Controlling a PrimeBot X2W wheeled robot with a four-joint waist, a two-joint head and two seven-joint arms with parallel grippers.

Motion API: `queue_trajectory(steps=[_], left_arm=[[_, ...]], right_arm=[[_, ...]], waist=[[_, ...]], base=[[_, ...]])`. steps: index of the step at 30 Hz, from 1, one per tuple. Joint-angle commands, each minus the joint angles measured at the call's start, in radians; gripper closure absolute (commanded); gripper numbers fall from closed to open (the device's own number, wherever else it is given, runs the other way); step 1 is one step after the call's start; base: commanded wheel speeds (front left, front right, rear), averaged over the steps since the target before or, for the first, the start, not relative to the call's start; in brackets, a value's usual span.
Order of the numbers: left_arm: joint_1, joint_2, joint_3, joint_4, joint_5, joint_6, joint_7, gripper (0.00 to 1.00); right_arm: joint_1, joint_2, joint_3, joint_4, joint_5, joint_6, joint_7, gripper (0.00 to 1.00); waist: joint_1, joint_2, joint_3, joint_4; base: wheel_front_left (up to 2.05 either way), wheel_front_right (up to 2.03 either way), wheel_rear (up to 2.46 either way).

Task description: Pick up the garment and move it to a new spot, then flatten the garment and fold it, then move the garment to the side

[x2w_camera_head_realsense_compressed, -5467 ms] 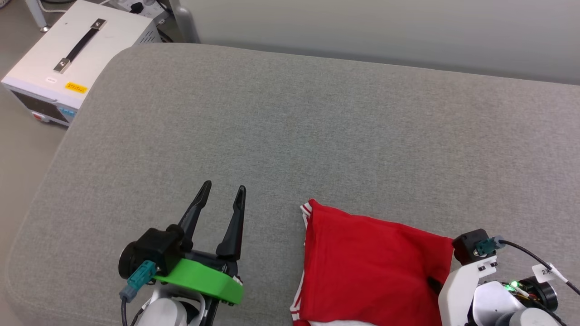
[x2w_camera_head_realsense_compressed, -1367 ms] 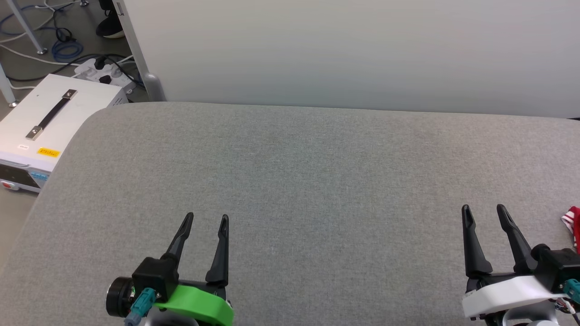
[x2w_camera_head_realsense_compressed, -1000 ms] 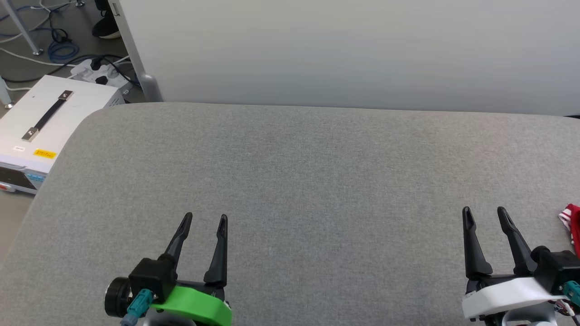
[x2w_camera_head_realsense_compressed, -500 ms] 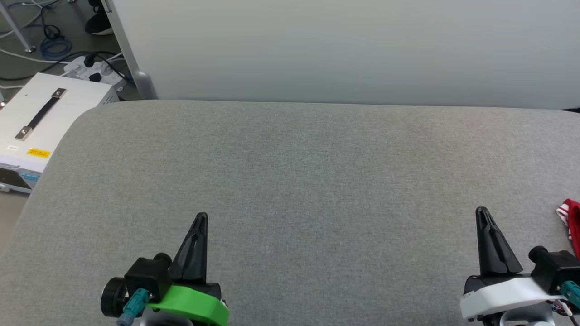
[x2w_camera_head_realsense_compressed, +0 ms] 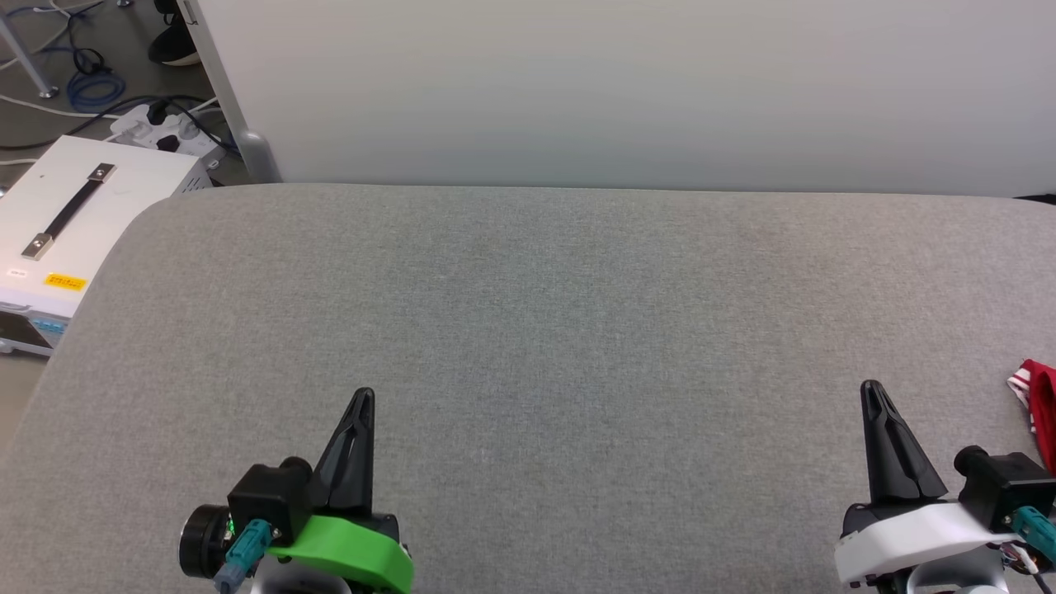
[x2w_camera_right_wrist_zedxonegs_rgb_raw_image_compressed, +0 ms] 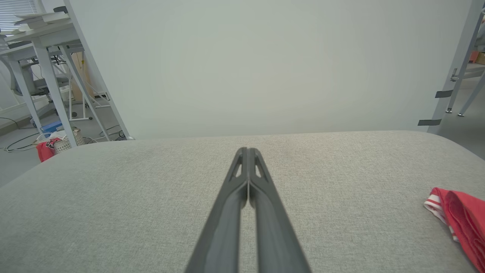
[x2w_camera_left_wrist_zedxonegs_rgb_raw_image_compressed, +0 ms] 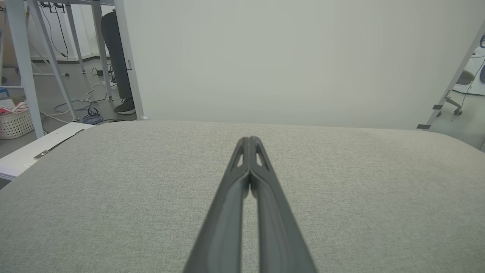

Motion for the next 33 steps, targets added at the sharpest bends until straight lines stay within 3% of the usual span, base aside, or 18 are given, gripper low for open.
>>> queue_trajectory(steps=[1, 33], left_arm=[[-0.006, -0.002, 0.006, -0.003, 0.010, 0.007, 0.006, 1.00], [-0.016, -0.004, 0.030, -0.019, 0.054, 0.036, 0.070, 1.00]], right_arm=[[-0.009, 0.001, 0.002, -0.003, -0.015, 0.000, 0.006, 1.00], [-0.024, 0.002, 0.009, -0.007, -0.070, 0.000, 0.064, 1.00]], waist=[[0.0001, 0.0000, 0.000, -0.001], [0.0001, 0.0000, 0.001, -0.016]], base=[[0.00, 0.00, 0.00], [0.00, 0.00, 0.00]])
